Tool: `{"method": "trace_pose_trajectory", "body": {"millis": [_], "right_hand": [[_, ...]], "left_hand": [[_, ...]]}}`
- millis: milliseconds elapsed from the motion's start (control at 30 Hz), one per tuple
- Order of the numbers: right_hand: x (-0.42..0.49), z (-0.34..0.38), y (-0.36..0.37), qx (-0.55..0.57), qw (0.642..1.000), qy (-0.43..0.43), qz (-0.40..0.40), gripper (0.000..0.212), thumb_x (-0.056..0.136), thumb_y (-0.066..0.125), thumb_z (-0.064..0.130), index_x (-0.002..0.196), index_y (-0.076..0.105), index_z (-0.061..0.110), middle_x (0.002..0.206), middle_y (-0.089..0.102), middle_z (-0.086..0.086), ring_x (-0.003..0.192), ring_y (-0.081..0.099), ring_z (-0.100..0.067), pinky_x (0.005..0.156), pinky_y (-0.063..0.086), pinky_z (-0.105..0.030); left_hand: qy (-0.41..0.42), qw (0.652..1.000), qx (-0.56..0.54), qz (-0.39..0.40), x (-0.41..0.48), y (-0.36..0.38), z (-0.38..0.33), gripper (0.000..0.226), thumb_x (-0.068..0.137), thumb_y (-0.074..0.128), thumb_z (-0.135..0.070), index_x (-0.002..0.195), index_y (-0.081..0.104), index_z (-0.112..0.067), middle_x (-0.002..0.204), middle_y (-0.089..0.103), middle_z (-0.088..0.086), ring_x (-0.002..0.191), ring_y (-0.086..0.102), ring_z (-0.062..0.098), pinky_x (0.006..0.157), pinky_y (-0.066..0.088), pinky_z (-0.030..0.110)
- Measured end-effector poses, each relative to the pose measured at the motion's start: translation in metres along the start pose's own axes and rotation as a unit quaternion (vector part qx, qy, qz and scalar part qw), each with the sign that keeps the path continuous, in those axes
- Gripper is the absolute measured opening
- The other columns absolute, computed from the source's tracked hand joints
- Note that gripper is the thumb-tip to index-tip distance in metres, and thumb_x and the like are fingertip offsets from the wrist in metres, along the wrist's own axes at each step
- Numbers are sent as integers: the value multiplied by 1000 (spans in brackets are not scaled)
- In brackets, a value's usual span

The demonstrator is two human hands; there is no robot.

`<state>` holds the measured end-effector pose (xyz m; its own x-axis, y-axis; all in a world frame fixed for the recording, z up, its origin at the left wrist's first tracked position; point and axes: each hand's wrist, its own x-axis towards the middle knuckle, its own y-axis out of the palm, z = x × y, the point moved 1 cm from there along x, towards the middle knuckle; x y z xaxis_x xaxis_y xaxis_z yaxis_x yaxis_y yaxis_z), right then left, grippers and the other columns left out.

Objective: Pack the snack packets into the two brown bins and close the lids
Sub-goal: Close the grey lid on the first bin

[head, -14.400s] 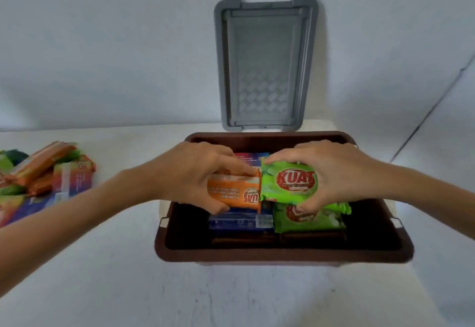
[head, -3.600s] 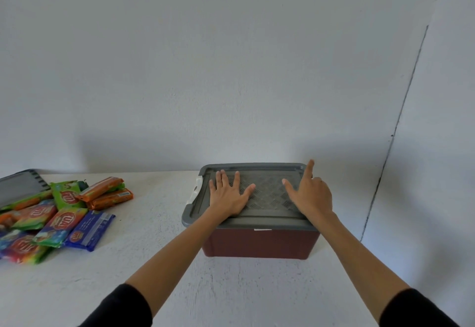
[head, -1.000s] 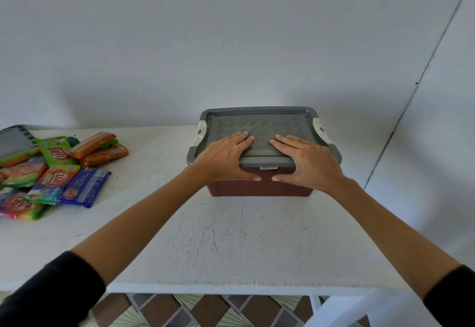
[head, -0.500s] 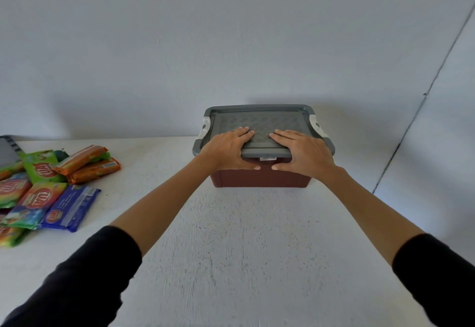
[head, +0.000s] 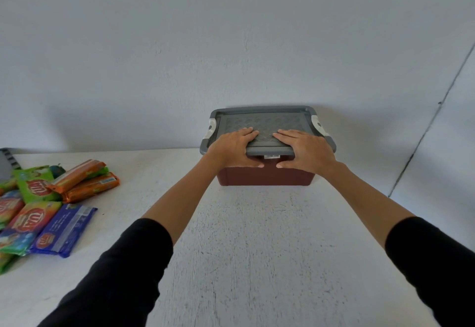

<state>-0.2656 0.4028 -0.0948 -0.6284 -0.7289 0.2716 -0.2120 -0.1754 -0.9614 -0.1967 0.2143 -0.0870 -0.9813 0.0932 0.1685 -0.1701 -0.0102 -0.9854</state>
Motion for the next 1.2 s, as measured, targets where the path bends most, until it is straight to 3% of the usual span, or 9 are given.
{"method": "trace_pose_trajectory", "body": {"millis": [833,1033,1200], "right_hand": [[17,-10,7,17,1000,8,-9,82,76,63,57,145,25,34,152,29,12,139,30,-11,98,44,-34],[6,-4,11,45,998,42,-18,89,71,66,61,145,29,29,151,33,3,137,33,-20,109,33,-41],[-21,18,20,38,995,64,-64,99,65,72,60,143,31,17,148,35,-7,138,29,-27,116,15,-48]], "left_hand": [[-21,1000,6,-21,19,9,10,94,73,62,-63,147,22,-22,155,22,-3,139,29,16,109,33,38],[-71,994,-11,-82,-2,17,-4,95,66,66,-66,143,30,-22,151,31,0,135,35,19,109,30,37],[-44,982,-24,-184,-39,36,-14,94,64,76,-53,140,37,-13,143,42,8,133,37,26,115,22,44]]}}
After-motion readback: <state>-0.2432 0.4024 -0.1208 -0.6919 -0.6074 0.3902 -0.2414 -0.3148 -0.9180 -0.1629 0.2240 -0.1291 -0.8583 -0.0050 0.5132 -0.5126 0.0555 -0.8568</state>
